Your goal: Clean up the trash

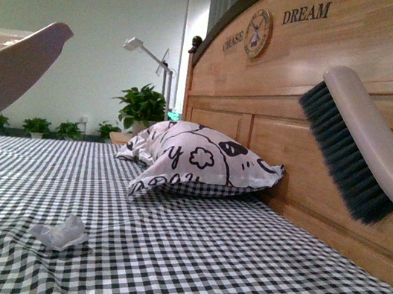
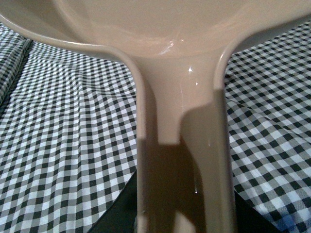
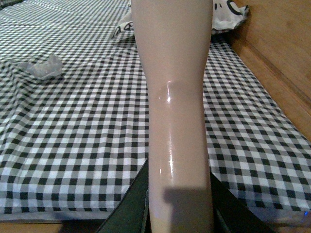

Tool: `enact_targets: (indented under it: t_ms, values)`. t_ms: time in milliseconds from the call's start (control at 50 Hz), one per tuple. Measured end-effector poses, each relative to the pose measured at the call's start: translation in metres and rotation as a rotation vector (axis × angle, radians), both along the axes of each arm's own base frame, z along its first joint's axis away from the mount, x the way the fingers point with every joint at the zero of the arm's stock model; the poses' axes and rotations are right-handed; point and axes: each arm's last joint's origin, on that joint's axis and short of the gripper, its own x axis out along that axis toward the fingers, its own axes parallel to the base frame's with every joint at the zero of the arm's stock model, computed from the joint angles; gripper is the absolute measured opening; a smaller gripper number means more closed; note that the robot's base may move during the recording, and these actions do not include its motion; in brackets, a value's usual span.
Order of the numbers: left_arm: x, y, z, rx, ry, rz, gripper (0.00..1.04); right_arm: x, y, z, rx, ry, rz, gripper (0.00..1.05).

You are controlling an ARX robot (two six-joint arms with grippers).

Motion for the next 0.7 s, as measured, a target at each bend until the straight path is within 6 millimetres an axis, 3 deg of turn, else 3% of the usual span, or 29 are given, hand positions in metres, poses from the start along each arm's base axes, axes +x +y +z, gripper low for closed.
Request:
enact_targets:
  t_ms: [699]
  values:
    - [0.0000,0.0004,0.0001,0.003,0.000,0.011,0.23,-0.0003,0.0002,0.0000,0.001,0.000,0.008,0.19]
